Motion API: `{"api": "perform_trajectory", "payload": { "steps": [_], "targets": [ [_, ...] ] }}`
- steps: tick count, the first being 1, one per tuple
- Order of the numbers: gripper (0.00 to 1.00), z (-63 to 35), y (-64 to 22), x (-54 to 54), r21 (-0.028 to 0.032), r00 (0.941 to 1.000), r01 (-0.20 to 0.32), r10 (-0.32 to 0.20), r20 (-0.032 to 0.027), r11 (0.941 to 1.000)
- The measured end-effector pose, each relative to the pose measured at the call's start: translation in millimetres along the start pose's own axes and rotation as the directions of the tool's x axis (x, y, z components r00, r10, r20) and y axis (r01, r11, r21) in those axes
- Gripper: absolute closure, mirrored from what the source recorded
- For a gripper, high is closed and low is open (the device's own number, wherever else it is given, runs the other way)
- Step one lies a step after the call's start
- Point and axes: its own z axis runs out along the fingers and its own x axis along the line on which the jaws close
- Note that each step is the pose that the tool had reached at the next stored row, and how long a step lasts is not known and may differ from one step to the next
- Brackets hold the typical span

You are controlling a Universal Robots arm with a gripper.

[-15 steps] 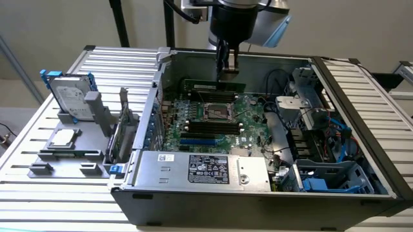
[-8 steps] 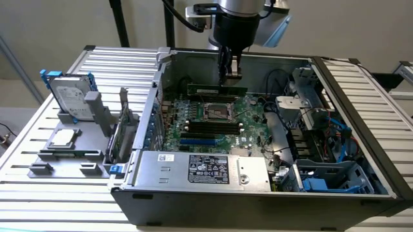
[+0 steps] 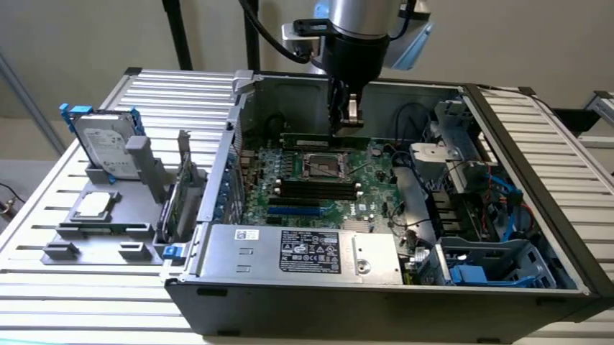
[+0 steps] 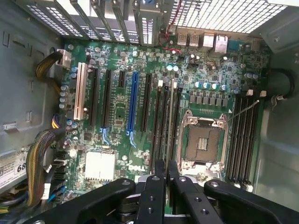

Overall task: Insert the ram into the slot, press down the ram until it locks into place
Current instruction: 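Insert the ram into the slot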

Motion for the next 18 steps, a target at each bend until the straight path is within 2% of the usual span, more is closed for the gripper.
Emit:
{"api": "perform_trajectory", "payload": {
  "steps": [18],
  "targets": [
    [0.87, 32.6, -1.1, 1.5, 0.0, 1.0, 0.001, -0.001, -0.0001, 1.0]
  ]
}}
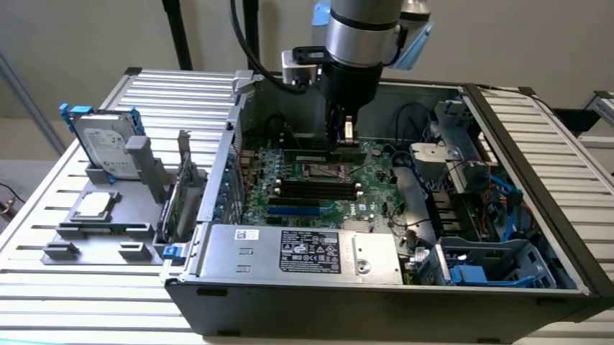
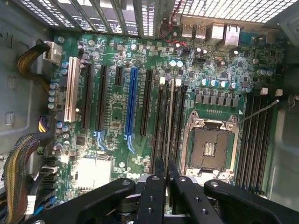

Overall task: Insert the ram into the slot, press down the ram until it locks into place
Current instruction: 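Insert the ram into the slot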

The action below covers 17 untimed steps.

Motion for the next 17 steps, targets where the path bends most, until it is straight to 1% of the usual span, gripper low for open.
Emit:
{"api": "perform_trajectory", "payload": {
  "steps": [10, 17],
  "targets": [
    [0.87, 18.2, -0.5, 2.0, 0.0, 1.0, 0.0, 0.0, 0.0001, 1.0],
    [0.87, 30.8, -0.7, 5.7, 0.0, 1.0, 0.0, 0.0, 0.0, 1.0]
  ]
}}
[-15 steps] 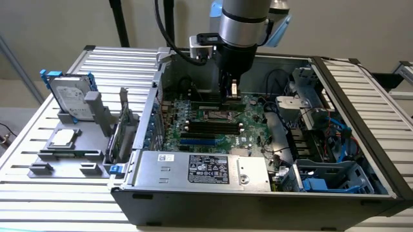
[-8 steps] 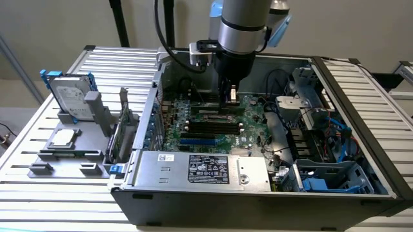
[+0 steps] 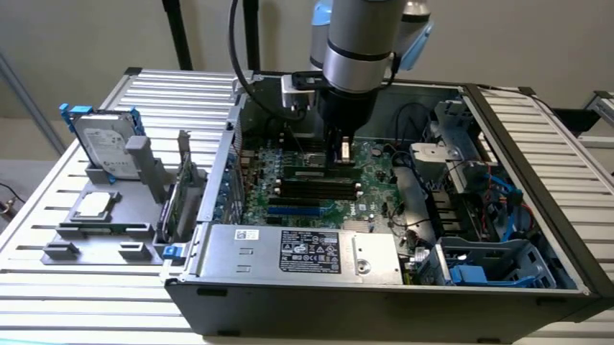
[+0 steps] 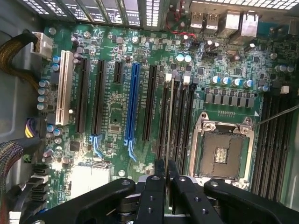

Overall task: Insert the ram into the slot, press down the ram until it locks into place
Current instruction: 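Insert the ram into the slot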

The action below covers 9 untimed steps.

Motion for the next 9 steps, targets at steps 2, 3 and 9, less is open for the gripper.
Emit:
{"api": "perform_trajectory", "payload": {
  "steps": [2, 3, 9],
  "targets": [
    [0.87, 3.6, 0.0, 1.4, 0.0, 1.0, 0.0, 0.0, 0.0001, 1.0],
    [0.87, 5.4, 0.0, 2.1, 0.0, 1.0, 0.0, 0.0, 0.0001, 1.0],
    [0.87, 16.2, -0.1, 5.6, 0.0, 1.0, -0.001, 0.001, 0.0001, 1.0]
  ]
}}
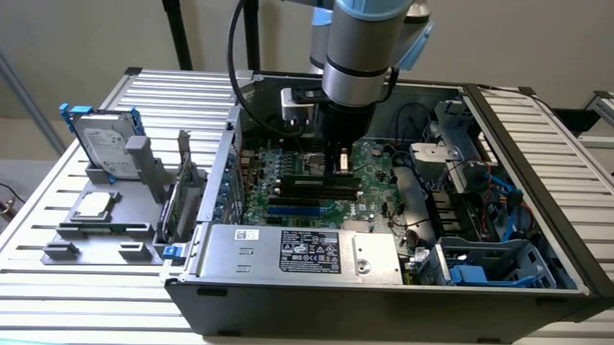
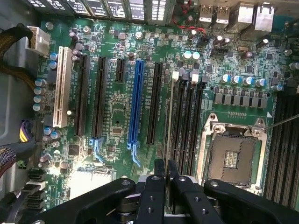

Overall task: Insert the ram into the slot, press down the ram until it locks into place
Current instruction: 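Insert the ram into the slot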

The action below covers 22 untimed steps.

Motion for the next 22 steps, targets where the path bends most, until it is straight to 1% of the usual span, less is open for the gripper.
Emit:
{"api": "perform_trajectory", "payload": {
  "steps": [3, 13, 19, 22],
  "targets": [
    [0.87, 4.2, -0.1, 0.5, 0.0002, 1.0, 0.0, 0.0, 0.0002, 1.0],
    [0.87, 6.6, 0.6, 0.3, 0.0003, 1.0, -0.005, 0.005, 0.0005, 1.0],
    [0.87, 8.5, 1.1, -0.5, 0.0008, 0.9999, -0.011, 0.011, 0.0033, 0.9999],
    [0.87, 10.5, 1.1, -0.5, 0.0007, 0.9999, -0.011, 0.011, 0.0032, 0.9999]
  ]
}}
